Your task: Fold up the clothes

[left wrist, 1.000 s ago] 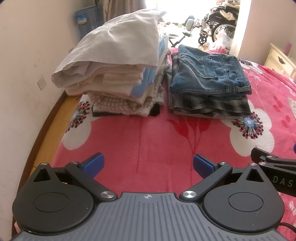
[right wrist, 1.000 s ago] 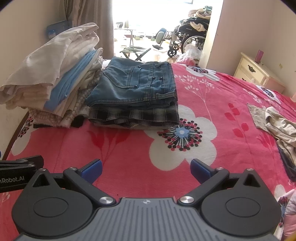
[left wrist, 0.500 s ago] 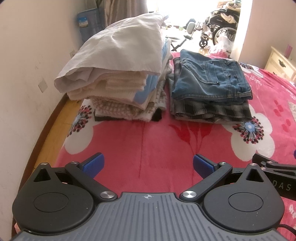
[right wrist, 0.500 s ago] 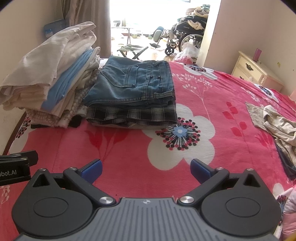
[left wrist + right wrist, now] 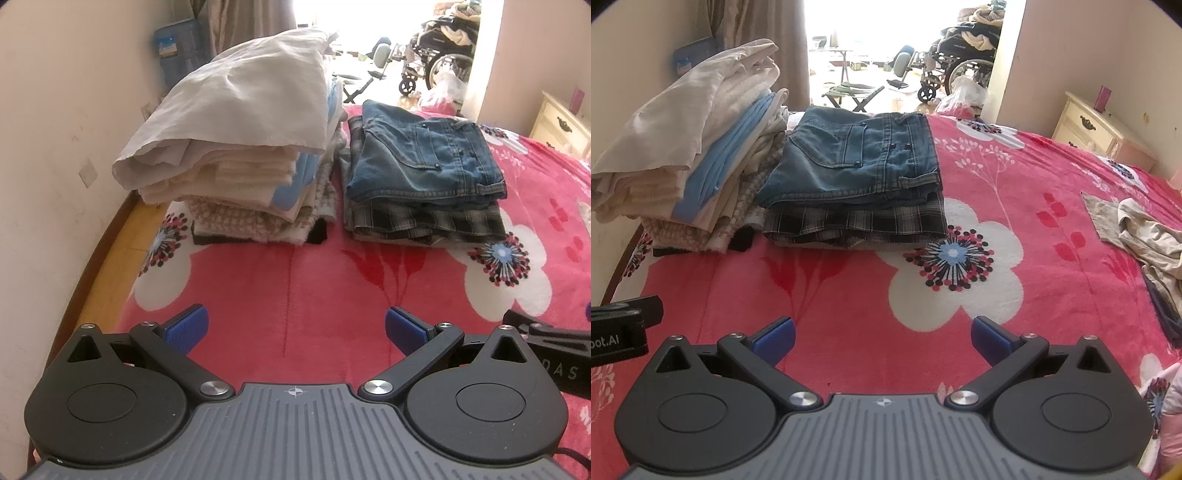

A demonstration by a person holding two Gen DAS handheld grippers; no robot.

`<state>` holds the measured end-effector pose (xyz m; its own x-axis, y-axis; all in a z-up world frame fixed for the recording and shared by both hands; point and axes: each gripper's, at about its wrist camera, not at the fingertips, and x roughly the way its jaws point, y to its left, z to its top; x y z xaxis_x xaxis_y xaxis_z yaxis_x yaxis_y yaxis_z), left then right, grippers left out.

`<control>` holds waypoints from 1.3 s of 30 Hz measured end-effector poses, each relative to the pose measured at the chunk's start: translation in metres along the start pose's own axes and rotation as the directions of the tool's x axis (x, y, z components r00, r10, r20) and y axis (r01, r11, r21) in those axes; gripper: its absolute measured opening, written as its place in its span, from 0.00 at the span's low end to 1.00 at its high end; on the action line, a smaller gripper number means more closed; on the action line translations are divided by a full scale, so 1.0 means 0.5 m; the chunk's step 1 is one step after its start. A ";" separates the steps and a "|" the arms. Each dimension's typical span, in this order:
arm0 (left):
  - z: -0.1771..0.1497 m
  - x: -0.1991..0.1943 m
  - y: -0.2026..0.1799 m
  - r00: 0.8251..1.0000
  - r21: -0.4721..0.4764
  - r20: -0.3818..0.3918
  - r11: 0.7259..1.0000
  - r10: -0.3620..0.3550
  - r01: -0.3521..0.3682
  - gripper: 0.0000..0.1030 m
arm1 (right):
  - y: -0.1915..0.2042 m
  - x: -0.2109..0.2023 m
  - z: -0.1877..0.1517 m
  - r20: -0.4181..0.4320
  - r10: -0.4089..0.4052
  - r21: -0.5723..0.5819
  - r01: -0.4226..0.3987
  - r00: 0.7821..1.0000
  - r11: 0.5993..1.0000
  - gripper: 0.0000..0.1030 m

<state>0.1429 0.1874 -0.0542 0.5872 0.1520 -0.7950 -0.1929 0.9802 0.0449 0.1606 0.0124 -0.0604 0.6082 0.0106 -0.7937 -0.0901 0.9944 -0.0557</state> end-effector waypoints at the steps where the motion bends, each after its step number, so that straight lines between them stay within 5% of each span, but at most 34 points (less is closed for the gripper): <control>1: 0.001 -0.001 0.000 1.000 0.000 0.001 1.000 0.000 0.000 1.00 | 0.002 0.000 0.000 -0.001 -0.001 0.001 0.001 1.000 1.000 1.00; 39: 0.006 0.016 0.009 1.000 -0.003 -0.008 1.000 0.006 -0.006 1.00 | 0.014 0.024 0.000 -0.035 -0.018 -0.009 0.018 0.999 1.000 1.00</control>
<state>0.1491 0.1936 -0.0587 0.5795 0.1566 -0.7998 -0.1987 0.9789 0.0477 0.1673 0.0195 -0.0701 0.5820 -0.0110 -0.8131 -0.0866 0.9934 -0.0754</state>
